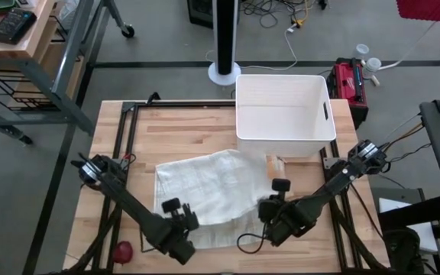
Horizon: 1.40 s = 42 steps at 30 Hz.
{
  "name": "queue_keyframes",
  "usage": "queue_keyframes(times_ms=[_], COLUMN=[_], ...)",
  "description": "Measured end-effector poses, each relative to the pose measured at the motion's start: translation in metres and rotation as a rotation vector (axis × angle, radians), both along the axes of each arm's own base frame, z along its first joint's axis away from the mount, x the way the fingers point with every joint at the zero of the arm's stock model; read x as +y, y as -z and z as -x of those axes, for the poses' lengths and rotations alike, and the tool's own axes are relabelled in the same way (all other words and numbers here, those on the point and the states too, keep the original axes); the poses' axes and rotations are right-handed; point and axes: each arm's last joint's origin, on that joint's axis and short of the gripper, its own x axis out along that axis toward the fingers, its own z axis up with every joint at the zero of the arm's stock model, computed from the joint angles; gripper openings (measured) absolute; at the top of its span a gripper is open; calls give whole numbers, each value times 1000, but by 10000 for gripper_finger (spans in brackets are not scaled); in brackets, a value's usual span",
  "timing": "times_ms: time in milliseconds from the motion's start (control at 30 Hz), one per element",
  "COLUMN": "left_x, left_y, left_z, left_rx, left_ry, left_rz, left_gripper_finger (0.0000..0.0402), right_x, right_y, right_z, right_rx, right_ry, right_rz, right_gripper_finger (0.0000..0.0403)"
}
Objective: Fold towel
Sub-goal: Fold the white checkered towel
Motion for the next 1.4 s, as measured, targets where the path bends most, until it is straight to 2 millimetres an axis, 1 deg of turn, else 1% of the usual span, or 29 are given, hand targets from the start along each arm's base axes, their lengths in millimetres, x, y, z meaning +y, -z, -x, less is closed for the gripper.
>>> queue_keyframes(times_ms=[133,267,400,500,667,800,933,1000,1133,1167,1233,1333,1400], left_x=[2,3,6,10,33,56,78,90,115,121,130,130,127], left_y=[-25,-44,-64,-77,-106,-127,-140,-145,-157,-160,-168,-178,-183], left_z=[19,43,68,81,95,99,97,97,98,99,105,117,127], left_rx=[78,103,88,28,-92,-127,-114,-88,-72,-73,-63,-33,-14], left_ry=[-13,-42,-83,-46,19,72,113,139,171,163,134,76,36], left_rz=[-81,-124,-153,-147,-162,-158,-147,-129,-101,-83,39,308,431], left_gripper_finger=[1,0,0,0,0,0,0,0,0,0,0,0,0], right_x=[3,6,7,6,-6,-19,-33,-37,-44,-47,-50,-47,-44], right_y=[-11,-26,-47,-61,-87,-105,-122,-131,-157,-163,-172,-184,-186], right_z=[-3,-6,-10,-10,-13,-12,-13,-15,-17,-17,-17,-16,-16], right_rx=[-20,-30,-56,-53,-32,-17,-9,-18,-70,-85,-101,-127,-118], right_ry=[-7,-30,-44,-65,-59,-47,-27,-54,-104,-104,-111,-132,-147], right_rz=[-19,-41,-57,-53,-35,23,46,43,17,-3,-60,-197,-301], right_gripper_finger=[0,0,0,0,0,0,0,0,0,0,0,0,0])
